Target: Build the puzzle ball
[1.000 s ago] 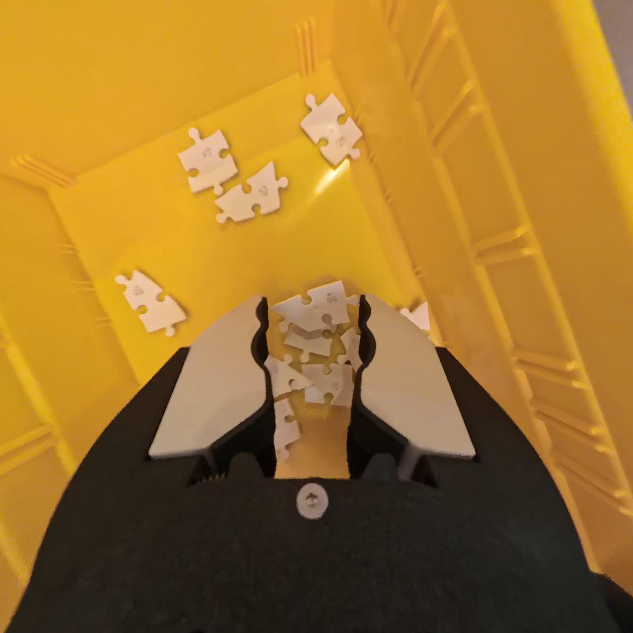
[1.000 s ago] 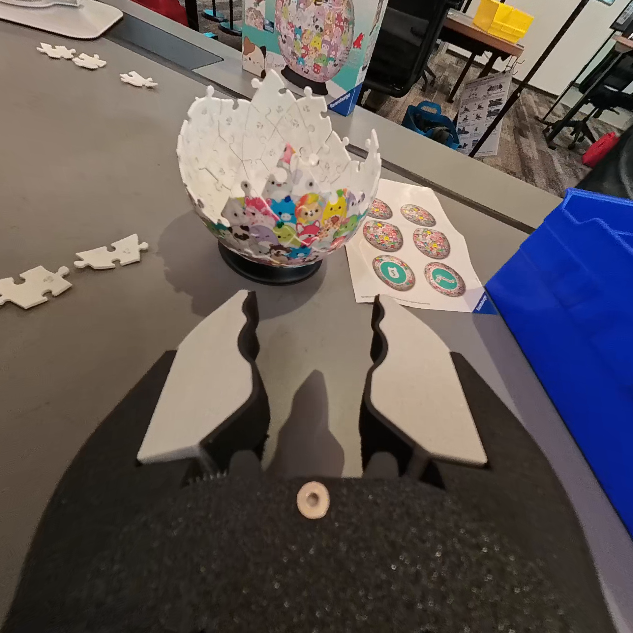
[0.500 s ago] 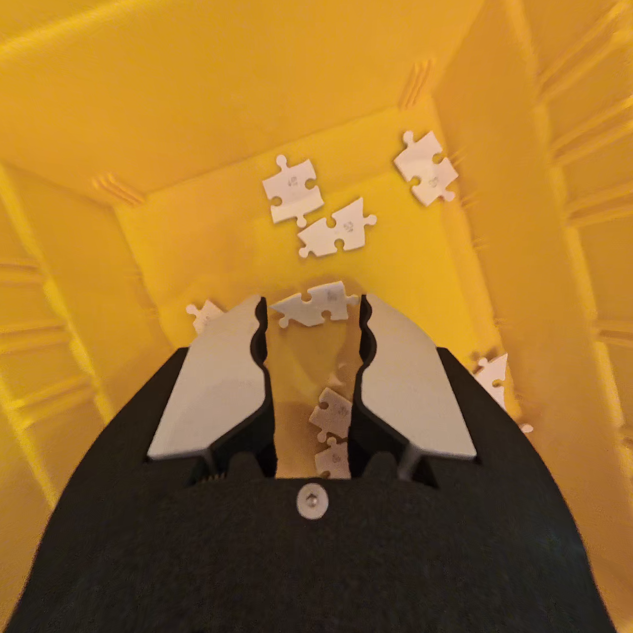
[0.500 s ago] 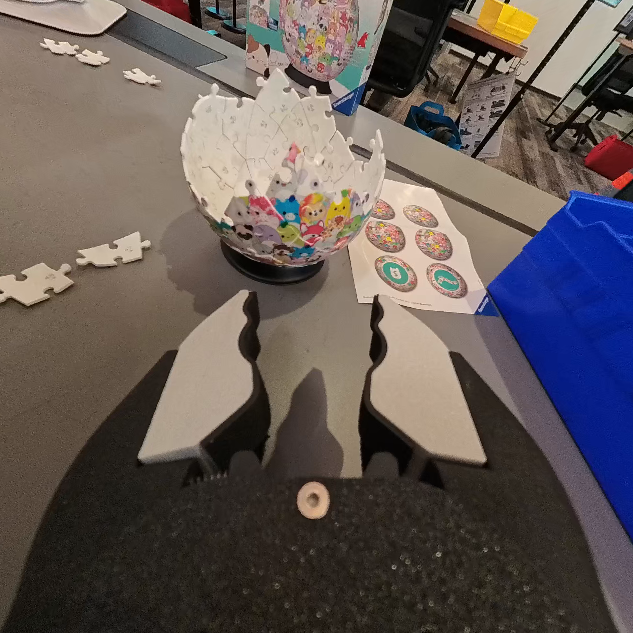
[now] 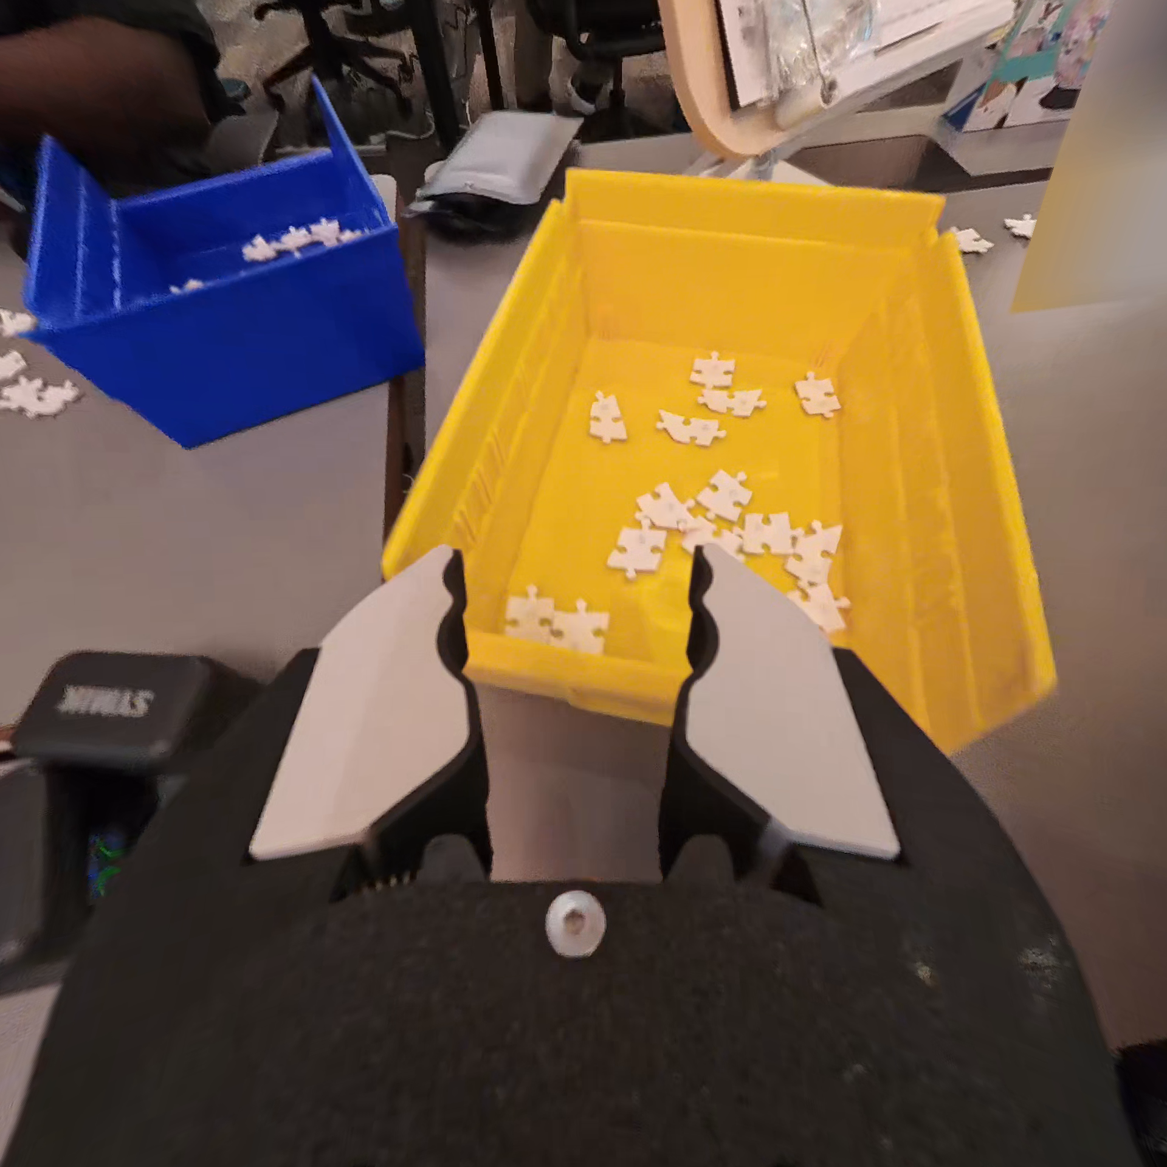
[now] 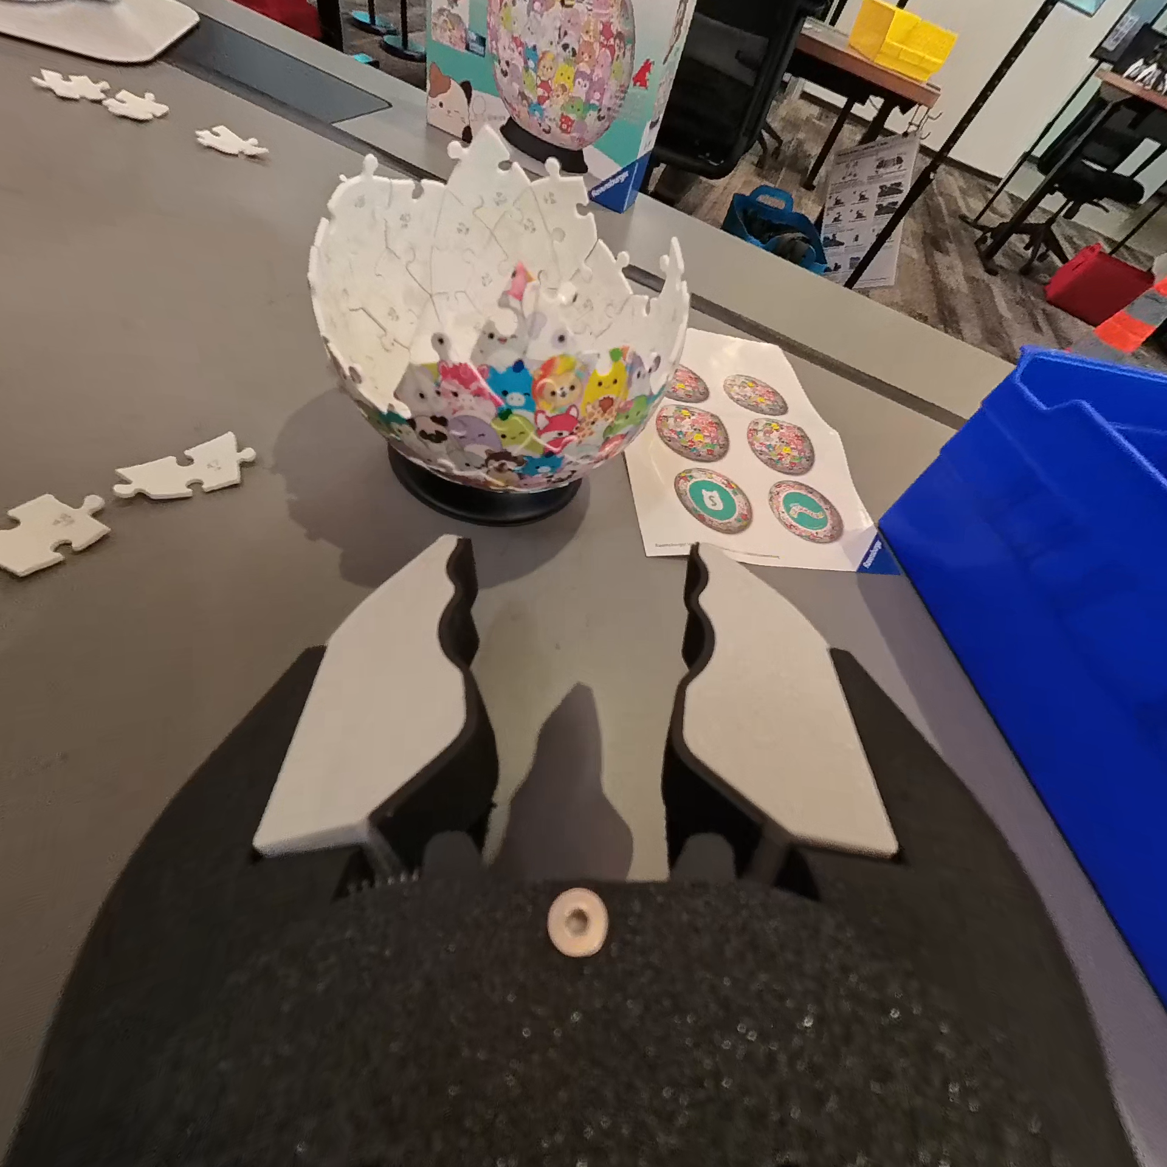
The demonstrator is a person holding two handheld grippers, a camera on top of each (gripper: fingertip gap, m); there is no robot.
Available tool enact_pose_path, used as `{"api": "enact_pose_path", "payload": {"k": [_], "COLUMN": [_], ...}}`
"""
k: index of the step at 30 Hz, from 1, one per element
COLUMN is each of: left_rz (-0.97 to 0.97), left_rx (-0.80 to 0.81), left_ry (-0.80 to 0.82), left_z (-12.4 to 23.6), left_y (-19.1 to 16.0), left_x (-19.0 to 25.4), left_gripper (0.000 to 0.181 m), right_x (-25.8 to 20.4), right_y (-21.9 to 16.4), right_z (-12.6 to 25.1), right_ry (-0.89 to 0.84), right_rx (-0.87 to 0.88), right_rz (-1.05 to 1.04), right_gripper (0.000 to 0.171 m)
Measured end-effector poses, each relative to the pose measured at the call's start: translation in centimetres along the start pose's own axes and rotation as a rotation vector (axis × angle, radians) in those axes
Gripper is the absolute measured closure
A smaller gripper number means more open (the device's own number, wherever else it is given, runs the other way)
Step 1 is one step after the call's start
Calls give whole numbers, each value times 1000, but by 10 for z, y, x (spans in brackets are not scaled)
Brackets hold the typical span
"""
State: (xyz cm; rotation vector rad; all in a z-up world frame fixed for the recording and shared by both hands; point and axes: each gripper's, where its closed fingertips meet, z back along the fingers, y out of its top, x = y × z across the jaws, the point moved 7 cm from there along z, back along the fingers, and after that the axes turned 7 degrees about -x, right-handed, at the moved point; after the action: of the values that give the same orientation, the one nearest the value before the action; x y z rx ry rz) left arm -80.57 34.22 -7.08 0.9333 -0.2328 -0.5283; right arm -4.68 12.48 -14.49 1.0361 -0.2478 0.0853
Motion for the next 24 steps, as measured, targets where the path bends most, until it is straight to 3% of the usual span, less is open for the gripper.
{"api": "enact_pose_path", "payload": {"k": [6,14,24], "left_rz": [-17,-30,-96], "left_rx": [-70,-51,-91], "left_ry": [-23,-156,-203], "left_z": [-3,-17,-29], "left_y": [-24,-21,-19], "left_x": [18,33,41], "left_gripper": [109,115,117], "right_x": [2,1,0], "right_y": [-1,-1,-2], "right_z": [-3,-3,-7], "right_ry": [21,5,10], "right_rx": [-32,-34,-62], "right_rz": [-20,-6,4], "right_gripper": [108,108,108]}}
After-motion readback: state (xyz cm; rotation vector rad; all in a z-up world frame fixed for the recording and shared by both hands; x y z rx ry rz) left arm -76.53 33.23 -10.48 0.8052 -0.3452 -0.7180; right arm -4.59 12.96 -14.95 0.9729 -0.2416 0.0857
